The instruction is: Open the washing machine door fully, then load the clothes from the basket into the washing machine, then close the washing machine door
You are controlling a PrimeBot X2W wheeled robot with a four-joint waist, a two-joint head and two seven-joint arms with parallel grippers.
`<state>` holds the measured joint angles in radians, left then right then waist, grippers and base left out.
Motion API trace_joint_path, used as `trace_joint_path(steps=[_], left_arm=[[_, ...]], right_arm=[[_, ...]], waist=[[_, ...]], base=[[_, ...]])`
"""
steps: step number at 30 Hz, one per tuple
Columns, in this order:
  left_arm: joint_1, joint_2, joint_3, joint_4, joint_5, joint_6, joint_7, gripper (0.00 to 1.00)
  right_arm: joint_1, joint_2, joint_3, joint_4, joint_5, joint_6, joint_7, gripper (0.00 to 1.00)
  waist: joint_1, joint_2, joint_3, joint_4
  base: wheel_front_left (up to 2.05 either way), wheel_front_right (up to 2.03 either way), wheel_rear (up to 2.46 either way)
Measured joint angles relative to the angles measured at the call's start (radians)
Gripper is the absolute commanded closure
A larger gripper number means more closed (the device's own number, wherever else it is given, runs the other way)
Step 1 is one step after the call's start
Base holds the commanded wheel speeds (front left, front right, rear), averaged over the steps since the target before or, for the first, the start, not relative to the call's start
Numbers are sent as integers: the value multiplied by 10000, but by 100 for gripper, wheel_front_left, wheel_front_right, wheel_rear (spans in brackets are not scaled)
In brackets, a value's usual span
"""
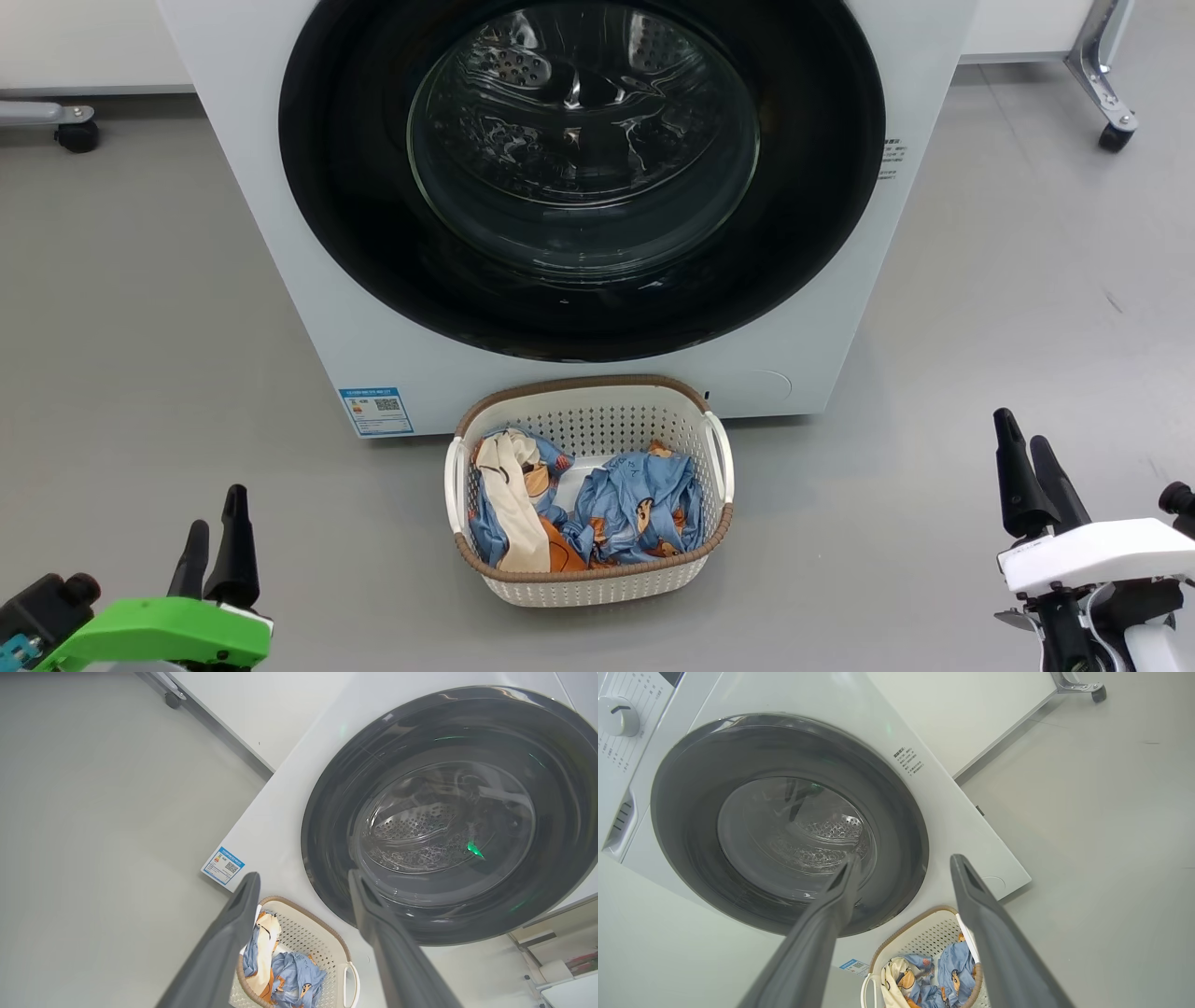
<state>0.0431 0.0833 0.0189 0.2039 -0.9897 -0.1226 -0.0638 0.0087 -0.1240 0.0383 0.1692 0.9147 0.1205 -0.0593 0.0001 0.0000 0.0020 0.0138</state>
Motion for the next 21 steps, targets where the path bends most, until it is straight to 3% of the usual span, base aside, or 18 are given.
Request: trace_joint_path(steps=[21], left_arm=[[450, 205, -387, -497, 3720, 188, -648, 0]], right_arm=[[57, -253, 773, 4, -3147, -341, -679, 0]], waist=[[0, 0, -5, 57]], base=[[0, 0, 0]])
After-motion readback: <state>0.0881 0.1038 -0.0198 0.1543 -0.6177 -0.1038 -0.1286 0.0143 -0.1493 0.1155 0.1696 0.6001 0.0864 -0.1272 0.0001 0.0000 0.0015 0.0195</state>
